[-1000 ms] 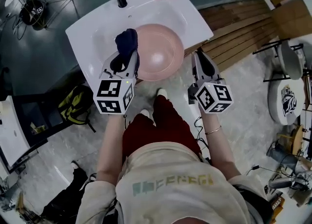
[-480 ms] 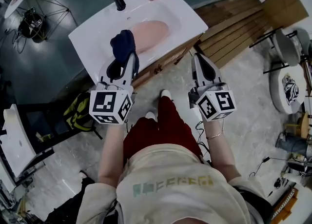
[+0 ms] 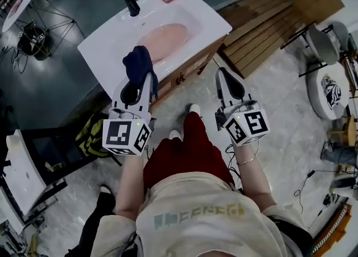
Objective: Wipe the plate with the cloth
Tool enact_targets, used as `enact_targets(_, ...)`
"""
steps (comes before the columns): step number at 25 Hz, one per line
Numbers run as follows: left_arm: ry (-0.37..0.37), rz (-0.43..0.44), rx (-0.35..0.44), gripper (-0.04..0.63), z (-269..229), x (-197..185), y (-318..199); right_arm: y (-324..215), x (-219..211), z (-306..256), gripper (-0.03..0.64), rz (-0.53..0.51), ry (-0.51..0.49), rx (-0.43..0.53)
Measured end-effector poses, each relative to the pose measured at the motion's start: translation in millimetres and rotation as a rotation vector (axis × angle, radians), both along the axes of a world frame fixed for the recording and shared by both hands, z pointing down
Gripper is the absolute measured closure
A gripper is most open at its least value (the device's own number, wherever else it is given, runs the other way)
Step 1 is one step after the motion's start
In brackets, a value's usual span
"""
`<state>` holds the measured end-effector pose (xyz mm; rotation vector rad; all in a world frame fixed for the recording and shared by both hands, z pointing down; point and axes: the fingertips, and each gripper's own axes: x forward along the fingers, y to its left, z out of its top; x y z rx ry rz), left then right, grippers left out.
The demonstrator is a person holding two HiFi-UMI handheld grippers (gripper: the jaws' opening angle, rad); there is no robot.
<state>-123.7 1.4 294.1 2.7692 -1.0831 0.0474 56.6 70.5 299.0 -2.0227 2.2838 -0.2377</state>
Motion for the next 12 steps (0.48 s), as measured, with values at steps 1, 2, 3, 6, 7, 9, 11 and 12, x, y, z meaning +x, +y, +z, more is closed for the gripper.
enact_targets(1,0.003,0.005,0.000,0.515,0.2,-0.9,1.8,2.9,-0.7,-0.8,0.580,0.007,0.002,-0.004)
enact_targets(2,0.005,0.008,-0.001,0.515,0.6,-2.0,3.4,5.7,-1.9,-1.5,0.580,0.012,0.006,-0.008)
enact_targets(3,0.007,0.011,-0.002,0.515,1.3,-3.3,5.6,8.8,-3.6,-2.1,0.580,0.014,0.010,-0.010)
enact_targets(6,-0.006,0.017,0.007,0.515,2.4,-4.6,15.5,20.3,-7.1,-3.8,0.580,0.007,0.033,-0.009)
enact_targets(7,-0.017,0.016,0.016,0.515,1.9,-4.4,19.3,24.0,-7.2,-4.3,0.580,0.005,0.038,-0.010)
enact_targets(9,-0.040,0.008,0.037,0.515,0.3,-4.4,26.7,30.4,-7.1,-5.1,0.580,-0.001,0.040,-0.013)
enact_targets(11,-0.057,-0.003,0.051,0.515,-1.5,-4.9,33.1,35.8,-7.4,-5.8,0.580,-0.009,0.039,-0.015)
enact_targets(12,-0.065,-0.008,0.057,0.515,-2.3,-5.2,36.2,38.4,-7.6,-6.1,0.580,-0.013,0.039,-0.016)
